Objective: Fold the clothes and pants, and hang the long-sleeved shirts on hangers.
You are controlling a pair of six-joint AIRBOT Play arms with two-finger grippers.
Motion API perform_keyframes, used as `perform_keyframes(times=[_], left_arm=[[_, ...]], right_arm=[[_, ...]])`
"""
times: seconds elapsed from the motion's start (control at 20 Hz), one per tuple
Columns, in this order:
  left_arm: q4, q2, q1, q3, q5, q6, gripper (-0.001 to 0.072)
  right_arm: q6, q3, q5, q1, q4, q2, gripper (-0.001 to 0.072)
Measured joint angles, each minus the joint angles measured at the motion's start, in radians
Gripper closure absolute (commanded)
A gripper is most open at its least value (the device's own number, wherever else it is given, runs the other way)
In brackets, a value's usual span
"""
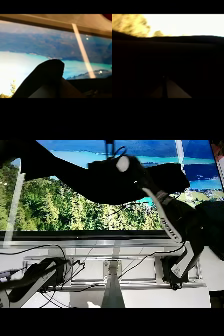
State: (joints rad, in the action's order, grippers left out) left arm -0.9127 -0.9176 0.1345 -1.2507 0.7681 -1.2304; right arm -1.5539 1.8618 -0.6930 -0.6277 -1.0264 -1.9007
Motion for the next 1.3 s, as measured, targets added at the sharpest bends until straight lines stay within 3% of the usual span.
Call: perform_keyframes(times=[0.45,0.9,1.1,1.3], left_arm=[[0.000,0.095,-0.007,0.002,0.011,0.000,0.0701],[0.011,-0.126,-0.027,0.003,0.048,0.000,0.0702],[0.075,-0.270,-0.134,0.003,0.049,0.000,0.0701],[0.122,-0.402,-0.341,0.003,-0.060,0.000,0.0701]], right_arm=[[-0.031,0.040,-0.028,-0.140,-0.010,-0.046,0.0696],[-0.030,0.043,-0.300,0.122,-0.159,0.039,0.0696],[-0.026,0.043,-0.412,0.283,-0.179,0.060,0.0696],[-0.020,0.043,-0.483,0.375,-0.181,0.066,0.0695]])
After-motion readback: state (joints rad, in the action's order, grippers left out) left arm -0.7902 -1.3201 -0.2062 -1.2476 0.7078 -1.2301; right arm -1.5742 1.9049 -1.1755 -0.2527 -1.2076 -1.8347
